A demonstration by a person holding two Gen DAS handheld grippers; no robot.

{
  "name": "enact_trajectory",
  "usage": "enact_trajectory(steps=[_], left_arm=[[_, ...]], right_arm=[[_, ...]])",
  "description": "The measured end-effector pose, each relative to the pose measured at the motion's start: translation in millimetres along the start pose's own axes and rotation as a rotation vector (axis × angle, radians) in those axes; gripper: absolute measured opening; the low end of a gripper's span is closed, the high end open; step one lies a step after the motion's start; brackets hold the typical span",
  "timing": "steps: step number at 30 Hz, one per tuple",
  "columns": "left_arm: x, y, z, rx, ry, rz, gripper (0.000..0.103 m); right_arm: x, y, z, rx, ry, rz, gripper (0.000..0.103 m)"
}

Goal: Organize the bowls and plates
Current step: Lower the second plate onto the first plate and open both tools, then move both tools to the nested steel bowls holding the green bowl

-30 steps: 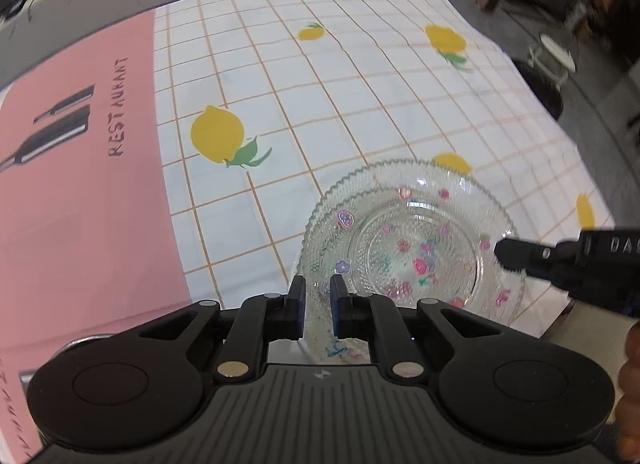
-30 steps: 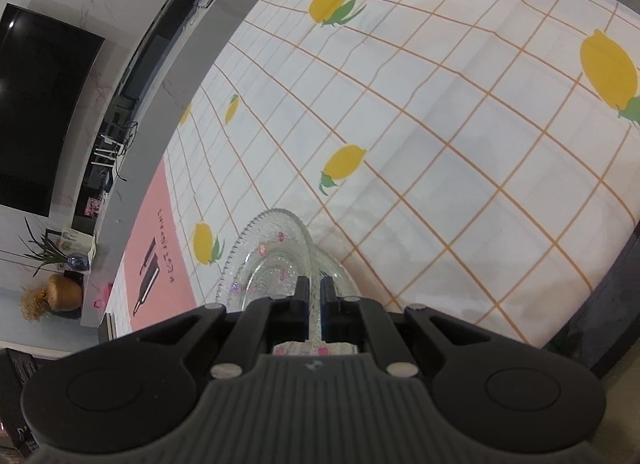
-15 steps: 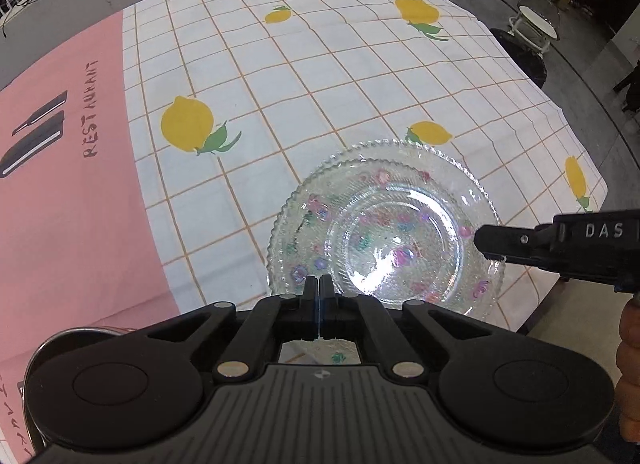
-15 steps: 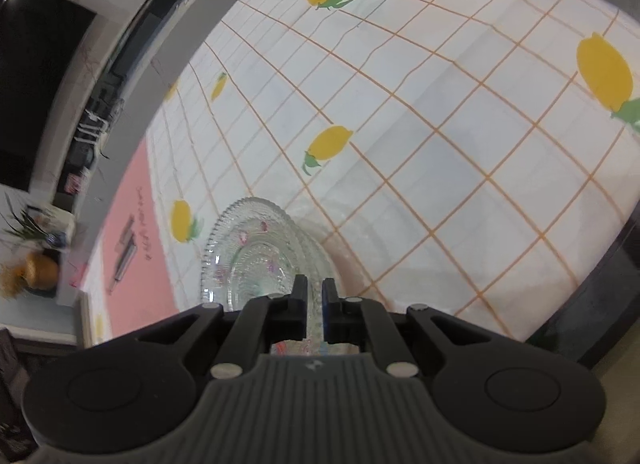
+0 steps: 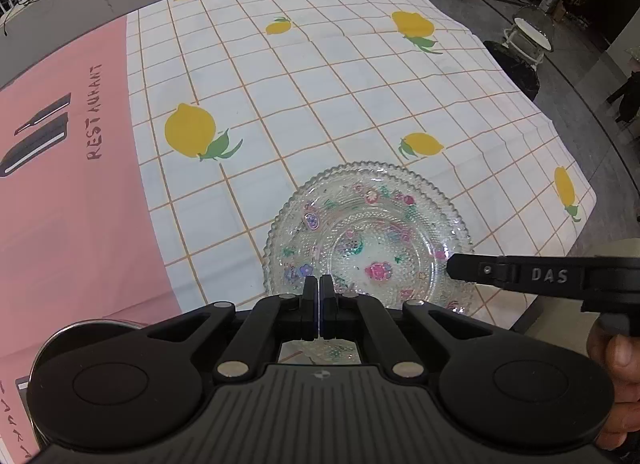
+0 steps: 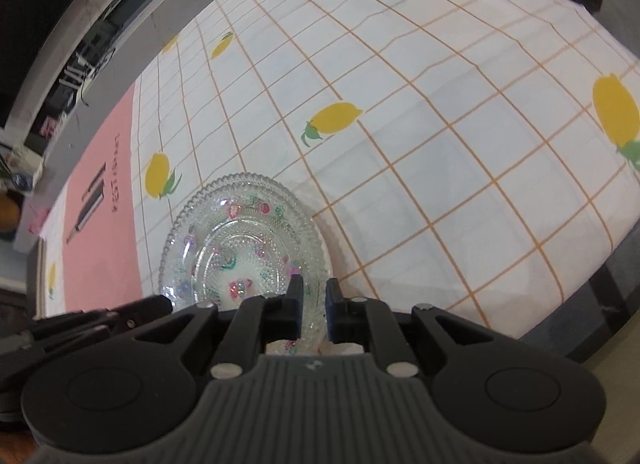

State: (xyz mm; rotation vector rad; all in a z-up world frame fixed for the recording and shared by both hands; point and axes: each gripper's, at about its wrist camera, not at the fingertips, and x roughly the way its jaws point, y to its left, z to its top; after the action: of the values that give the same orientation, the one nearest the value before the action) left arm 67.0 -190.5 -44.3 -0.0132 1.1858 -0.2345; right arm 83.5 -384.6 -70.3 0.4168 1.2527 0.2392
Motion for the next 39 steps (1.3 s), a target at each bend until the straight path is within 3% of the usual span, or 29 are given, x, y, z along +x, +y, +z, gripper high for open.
enact_trajectory(steps=[20, 23, 24, 26, 28, 31, 34, 39], left_arm=[[-13.1, 8.6, -3.6, -0.027, -0.04, -0.016, 0.002], [-22.7, 16.2, -2.1, -0.057, -0.081, -0.037, 0.008], [-27.0, 19.5, -0.9, -0.067, -0.094, -0.04, 0.015], [-38.2, 29.1, 1.1, -0.079, -0.122, -0.044, 0.026], [-51.8, 41.2, 1.9, -0.085, -0.152, -0.038, 0.043], [-75.8, 64.1, -2.6, -0.094, -0.219, -0.027, 0.063], [-96.6, 88.1, -12.2, -0.141, -0.254, -0.009, 0.071], [-119.7, 124.2, -39.8, -0.249, -0.304, 0.012, 0.074]], right_arm=[[4.4, 41.8, -14.0, -0.288, -0.05, -0.174, 0.023], [-1.0, 46.2, -14.6, -0.319, -0.098, -0.233, 0.042], [-3.8, 47.0, -14.1, -0.322, -0.116, -0.232, 0.045], [-8.5, 49.0, -12.3, -0.322, -0.143, -0.219, 0.049], [-14.5, 55.5, -11.5, -0.336, -0.179, -0.193, 0.055], [-23.3, 67.6, -12.6, -0.351, -0.22, -0.11, 0.066], [-24.7, 79.9, -13.9, -0.337, -0.208, 0.003, 0.069], [-20.4, 103.8, -23.7, -0.338, -0.151, 0.167, 0.073]])
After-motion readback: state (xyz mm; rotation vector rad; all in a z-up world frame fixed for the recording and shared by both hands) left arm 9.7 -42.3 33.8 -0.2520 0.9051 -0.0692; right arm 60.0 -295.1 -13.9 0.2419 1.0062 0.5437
